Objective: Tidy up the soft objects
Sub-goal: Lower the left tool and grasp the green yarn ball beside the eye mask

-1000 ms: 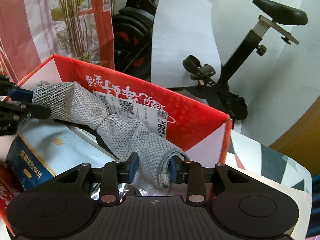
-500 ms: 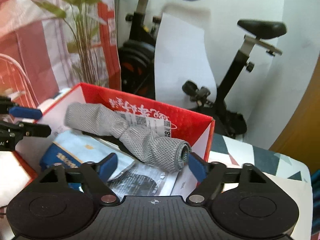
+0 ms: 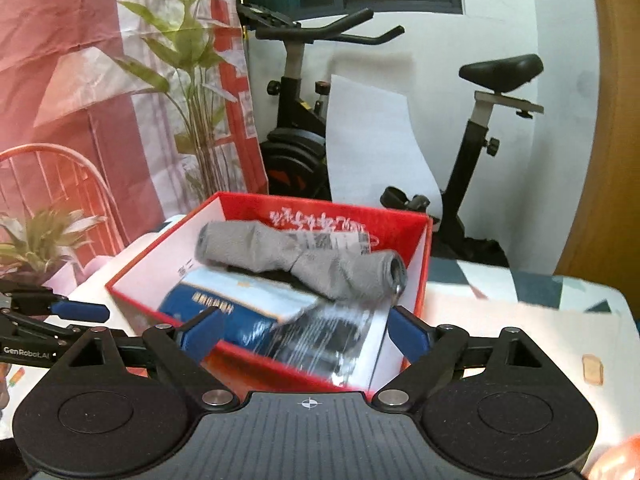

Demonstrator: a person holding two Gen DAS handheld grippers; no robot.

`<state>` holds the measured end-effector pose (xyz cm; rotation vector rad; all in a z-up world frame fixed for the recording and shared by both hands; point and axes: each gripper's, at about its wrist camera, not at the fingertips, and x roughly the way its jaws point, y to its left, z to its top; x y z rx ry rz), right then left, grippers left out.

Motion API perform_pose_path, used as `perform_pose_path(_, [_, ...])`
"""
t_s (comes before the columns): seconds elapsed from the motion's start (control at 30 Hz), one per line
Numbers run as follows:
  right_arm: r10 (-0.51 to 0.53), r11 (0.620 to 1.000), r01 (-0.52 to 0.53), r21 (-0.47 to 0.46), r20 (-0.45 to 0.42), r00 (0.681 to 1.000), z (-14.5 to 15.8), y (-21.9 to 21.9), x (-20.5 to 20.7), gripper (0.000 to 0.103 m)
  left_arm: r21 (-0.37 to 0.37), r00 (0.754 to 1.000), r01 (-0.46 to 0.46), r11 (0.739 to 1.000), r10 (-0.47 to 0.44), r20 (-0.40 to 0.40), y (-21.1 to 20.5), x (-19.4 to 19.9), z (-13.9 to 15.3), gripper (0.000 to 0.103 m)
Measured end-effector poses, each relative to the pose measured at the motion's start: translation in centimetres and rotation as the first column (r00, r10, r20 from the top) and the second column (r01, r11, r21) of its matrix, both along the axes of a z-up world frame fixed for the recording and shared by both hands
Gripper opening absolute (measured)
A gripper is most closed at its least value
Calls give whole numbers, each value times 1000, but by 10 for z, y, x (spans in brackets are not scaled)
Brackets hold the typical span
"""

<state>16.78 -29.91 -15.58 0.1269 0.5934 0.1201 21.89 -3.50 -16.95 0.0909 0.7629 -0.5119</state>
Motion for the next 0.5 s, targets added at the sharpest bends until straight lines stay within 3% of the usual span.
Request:
perform_pose_path(0.23, [10, 999, -9, 40, -37, 999, -16, 5, -31, 87, -24, 999, -9, 1000, 8, -44, 5, -21, -12, 54])
perform_pose_path(0.5, [112, 994, -112, 5, -115, 987, -54, 32, -61, 80, -49, 987, 68, 996, -75, -144, -13, -51, -41, 54])
